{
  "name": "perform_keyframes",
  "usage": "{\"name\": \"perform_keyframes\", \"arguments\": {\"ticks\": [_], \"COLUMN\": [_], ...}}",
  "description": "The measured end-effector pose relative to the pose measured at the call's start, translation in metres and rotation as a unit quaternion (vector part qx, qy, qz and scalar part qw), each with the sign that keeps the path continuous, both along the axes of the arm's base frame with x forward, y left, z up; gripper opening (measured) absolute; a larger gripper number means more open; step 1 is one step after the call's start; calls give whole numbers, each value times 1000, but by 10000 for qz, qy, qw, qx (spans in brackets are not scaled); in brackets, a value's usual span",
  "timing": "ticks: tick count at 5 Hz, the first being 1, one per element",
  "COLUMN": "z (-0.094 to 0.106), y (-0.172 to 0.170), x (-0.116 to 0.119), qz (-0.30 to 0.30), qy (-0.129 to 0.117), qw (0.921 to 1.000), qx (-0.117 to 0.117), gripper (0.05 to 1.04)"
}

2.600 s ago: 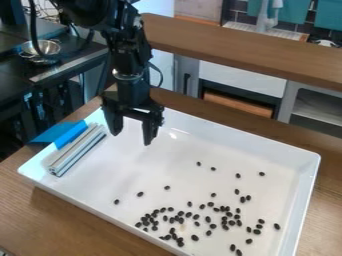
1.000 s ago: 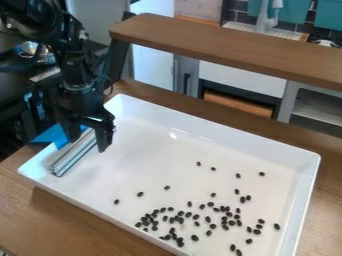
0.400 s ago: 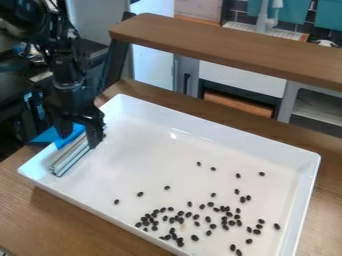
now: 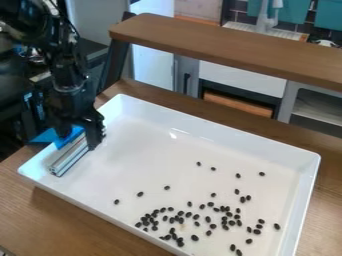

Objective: Sweep into pile

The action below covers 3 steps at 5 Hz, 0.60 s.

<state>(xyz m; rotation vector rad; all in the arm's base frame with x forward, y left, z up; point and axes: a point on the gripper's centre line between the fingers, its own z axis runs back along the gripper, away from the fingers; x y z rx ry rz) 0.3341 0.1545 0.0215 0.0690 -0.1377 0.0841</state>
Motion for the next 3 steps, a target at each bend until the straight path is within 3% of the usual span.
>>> {"name": "perform_keyframes", "arguments": {"ticks": [2, 3], "z": [-8, -15], "y": [3, 4], "x": [0, -1], "qz": [69, 106], "qy": [21, 111], "qw": [9999, 9999], "qx": [72, 73], "gripper": [999, 948]}}
